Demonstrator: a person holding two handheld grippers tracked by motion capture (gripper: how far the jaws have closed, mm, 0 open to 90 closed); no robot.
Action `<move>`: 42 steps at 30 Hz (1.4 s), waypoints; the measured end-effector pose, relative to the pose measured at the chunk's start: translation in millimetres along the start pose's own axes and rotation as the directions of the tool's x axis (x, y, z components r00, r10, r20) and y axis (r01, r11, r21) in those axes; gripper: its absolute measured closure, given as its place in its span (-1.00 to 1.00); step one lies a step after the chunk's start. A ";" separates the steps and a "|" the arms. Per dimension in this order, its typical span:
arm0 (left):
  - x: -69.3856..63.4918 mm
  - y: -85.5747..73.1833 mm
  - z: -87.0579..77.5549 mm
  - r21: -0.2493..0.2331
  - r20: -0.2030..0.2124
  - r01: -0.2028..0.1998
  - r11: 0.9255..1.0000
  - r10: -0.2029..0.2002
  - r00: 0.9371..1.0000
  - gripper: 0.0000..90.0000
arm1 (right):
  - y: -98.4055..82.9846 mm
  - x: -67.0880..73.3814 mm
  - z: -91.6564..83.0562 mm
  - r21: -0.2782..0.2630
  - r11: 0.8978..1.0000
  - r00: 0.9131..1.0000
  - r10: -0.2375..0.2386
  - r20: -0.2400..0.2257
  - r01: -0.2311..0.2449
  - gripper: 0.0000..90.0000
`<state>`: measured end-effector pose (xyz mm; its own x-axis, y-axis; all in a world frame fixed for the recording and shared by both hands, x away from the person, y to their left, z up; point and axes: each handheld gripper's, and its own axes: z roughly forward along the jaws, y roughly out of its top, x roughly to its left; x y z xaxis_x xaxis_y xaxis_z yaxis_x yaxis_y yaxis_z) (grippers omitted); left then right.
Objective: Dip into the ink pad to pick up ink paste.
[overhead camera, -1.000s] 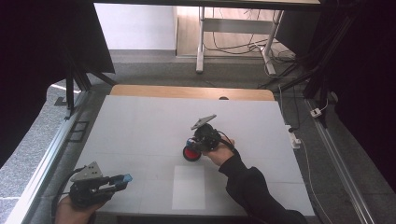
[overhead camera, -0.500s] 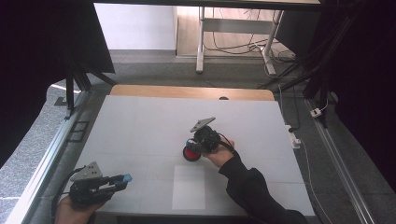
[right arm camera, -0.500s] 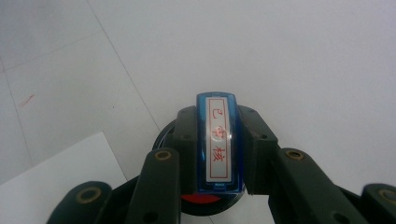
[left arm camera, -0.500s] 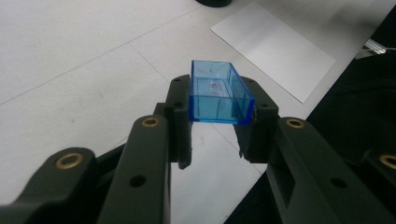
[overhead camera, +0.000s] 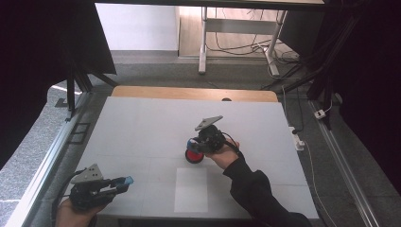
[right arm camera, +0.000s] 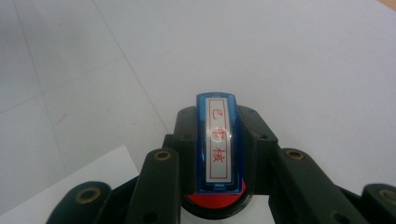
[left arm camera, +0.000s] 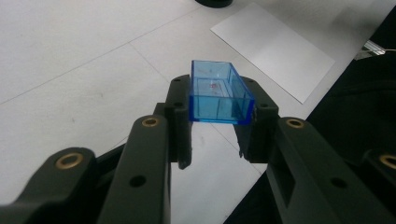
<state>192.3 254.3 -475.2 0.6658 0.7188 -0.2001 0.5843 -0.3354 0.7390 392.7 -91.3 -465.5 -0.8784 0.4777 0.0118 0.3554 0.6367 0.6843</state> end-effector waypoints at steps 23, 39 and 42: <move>0.0 -0.1 0.0 0.002 0.001 0.001 1.000 -0.001 1.000 0.53 | -6.4 3.1 15.4 0.058 0.998 1.000 0.006 -0.010 -0.006 0.59; 0.4 0.1 0.4 0.005 0.000 0.005 1.000 -0.005 1.000 0.53 | -10.2 0.8 15.7 0.038 0.999 1.000 0.015 -0.021 -0.014 0.59; 0.4 0.1 0.4 0.005 0.001 0.006 1.000 -0.006 1.000 0.53 | -13.4 -6.1 15.2 0.020 0.999 0.997 0.051 -0.057 -0.050 0.59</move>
<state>192.8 254.3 -475.5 0.6624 0.7205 -0.2051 0.5908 -0.3340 0.7344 398.2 -93.5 -485.8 -0.8760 0.4743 0.0878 0.4050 0.6245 0.6678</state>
